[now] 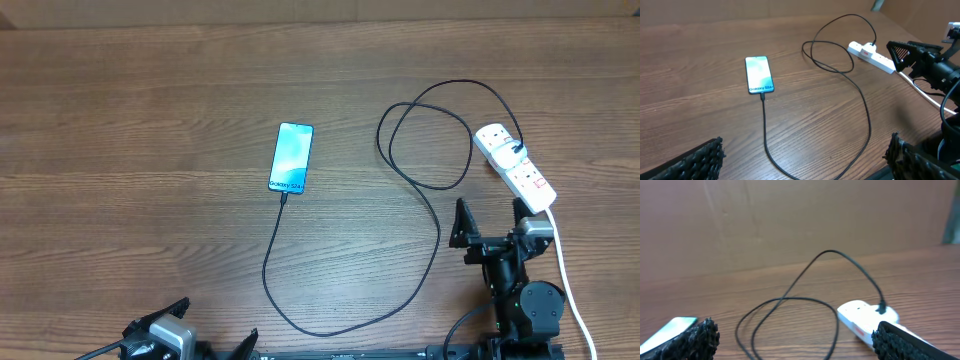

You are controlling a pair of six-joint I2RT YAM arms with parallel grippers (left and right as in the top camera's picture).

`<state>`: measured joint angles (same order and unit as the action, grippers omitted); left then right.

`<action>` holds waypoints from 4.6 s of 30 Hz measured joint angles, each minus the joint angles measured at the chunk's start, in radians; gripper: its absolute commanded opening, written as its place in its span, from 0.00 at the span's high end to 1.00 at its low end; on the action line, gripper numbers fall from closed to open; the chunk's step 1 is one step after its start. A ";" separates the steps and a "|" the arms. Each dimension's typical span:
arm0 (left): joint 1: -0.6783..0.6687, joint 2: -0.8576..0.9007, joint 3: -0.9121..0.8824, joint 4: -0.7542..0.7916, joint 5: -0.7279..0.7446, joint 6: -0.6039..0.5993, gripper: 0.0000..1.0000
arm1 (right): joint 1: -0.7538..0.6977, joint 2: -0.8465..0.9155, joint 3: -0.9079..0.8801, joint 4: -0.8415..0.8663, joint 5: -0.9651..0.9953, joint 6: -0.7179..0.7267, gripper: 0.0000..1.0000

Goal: Plug charger to phone and switch on socket

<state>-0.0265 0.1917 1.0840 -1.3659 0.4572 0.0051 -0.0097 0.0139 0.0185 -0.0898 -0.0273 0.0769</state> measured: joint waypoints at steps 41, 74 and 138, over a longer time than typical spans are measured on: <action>0.000 0.000 0.000 -0.019 0.000 0.006 0.00 | -0.004 0.000 0.000 0.000 0.009 -0.025 0.00; 0.031 -0.174 -0.632 1.095 -0.403 -0.056 0.01 | -0.004 -0.001 0.000 0.000 0.009 -0.025 0.00; 0.061 -0.177 -1.075 1.301 -0.615 -0.097 0.01 | -0.004 -0.001 0.000 0.000 0.009 -0.025 0.00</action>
<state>0.0349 0.0151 0.0090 -0.0650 -0.1581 -0.0914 -0.0135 0.0128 0.0185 -0.0898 -0.0185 0.0517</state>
